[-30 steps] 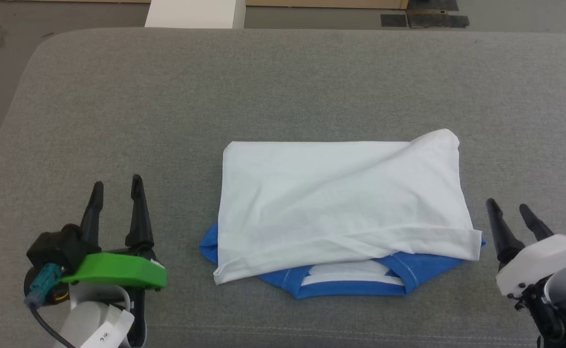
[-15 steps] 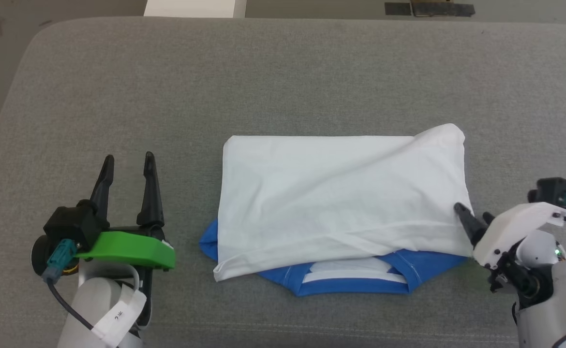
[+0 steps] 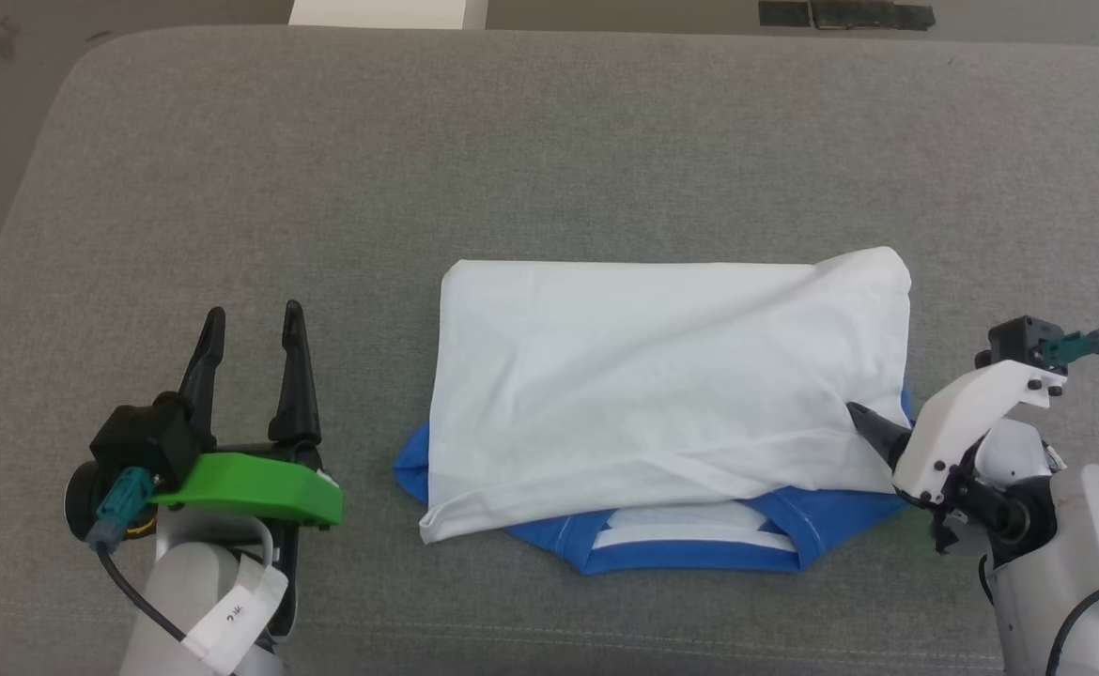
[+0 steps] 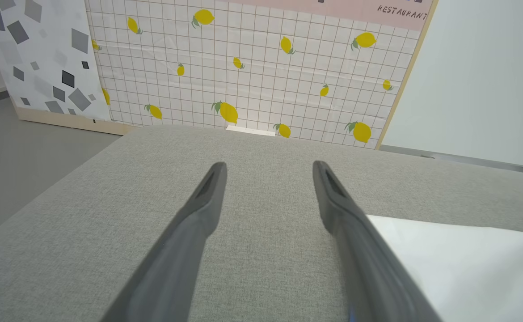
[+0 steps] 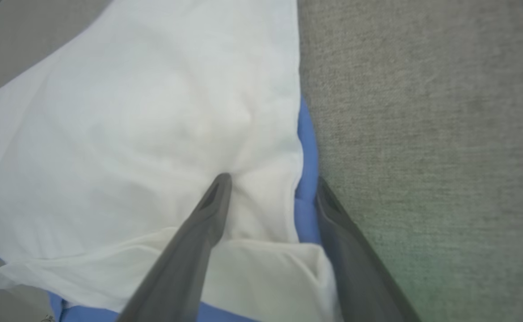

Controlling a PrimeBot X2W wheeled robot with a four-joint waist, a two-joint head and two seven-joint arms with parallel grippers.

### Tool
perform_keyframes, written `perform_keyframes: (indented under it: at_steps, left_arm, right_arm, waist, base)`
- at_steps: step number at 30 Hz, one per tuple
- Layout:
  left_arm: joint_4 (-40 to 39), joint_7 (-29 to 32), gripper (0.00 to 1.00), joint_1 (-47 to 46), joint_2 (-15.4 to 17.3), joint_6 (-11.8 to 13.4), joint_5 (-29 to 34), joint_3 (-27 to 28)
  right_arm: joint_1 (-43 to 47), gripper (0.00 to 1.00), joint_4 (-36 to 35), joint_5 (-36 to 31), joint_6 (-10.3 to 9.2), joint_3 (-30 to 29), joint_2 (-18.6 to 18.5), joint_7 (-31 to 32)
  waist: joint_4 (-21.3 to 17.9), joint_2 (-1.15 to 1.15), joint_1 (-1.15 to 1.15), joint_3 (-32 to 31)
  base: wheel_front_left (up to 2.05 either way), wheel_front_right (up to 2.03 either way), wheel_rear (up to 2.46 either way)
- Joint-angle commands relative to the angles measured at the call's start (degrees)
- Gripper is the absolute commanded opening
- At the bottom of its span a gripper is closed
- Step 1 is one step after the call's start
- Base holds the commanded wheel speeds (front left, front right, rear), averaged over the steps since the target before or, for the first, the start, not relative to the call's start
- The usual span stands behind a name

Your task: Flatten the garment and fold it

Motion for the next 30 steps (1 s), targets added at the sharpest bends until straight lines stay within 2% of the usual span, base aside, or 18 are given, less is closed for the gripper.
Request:
perform_keyframes:
  at_steps: [1, 6, 12, 14, 18, 21, 25, 30]
  left_arm:
    - [0.21, -0.27, 1.0, 0.09, -0.42, -0.41, 0.51, 0.28]
    - [0.39, -0.27, 1.0, 0.45, -0.73, -0.82, 1.03, 0.8]
    - [0.32, -0.27, 1.0, 0.9, -0.99, -1.21, 1.45, 1.24]
    - [0.12, -0.27, 1.0, 1.25, -1.12, -1.35, 1.65, 1.31]
    - [0.14, -0.27, 1.0, 1.49, -1.2, -1.49, 1.8, 1.6]
    - [-0.09, -0.27, 1.0, 1.88, -1.27, -1.55, 2.0, 1.69]
    - [-0.15, -0.27, 1.0, 2.02, -1.33, -1.63, 2.14, 1.6]
    - [-0.08, -0.27, 1.0, 1.99, -1.39, -1.72, 2.14, 1.43]
  right_arm:
    - [1.82, 0.0, 1.28, -0.19, -0.06, 0.88, 1.72, -0.34]
    - [2.33, 0.0, -0.67, -2.02, -0.06, -2.6, 1.72, -3.96]
    - [4.68, 0.0, -5.4, -8.57, -0.06, -13.22, 1.72, -8.01]
    - [6.44, 0.0, -8.94, -13.71, -0.06, -19.65, 1.72, -8.86]
    - [7.99, 0.0, -12.85, -17.69, -0.06, -22.98, 1.72, -8.62]
    - [9.46, 0.0, -16.09, -18.25, -0.06, -21.81, 1.72, -8.06]
    - [12.06, 0.0, -23.05, -17.35, -0.06, -17.05, 1.72, -6.53]
    - [16.22, 0.0, -36.34, -13.79, -0.06, -5.68, 1.72, -1.42]
  waist:
    - [-0.14, 0.0, 0.0, -0.13]
    - [-0.42, 0.0, 0.0, -0.64]
    - [-0.82, 0.0, 0.0, -1.17]
    - [-1.21, 0.0, 0.0, -1.24]
    - [-1.78, 0.0, 0.0, -1.23]
    - [-2.2, 0.0, 0.0, -1.33]
    - [-2.35, 0.0, 0.0, -1.31]
    - [-2.31, 0.0, 0.0, -1.32]
  base:
    - [0.0, 0.0, 0.0]
    - [0.0, 0.0, 0.0]
    - [0.0, 0.0, 0.0]
    - [0.0, 0.0, 0.0]
    - [0.0, 0.0, 0.0]
    - [0.0, 0.0, 0.0]
    - [0.0, 0.0, 0.0]
    - [0.0, 0.0, 0.0]
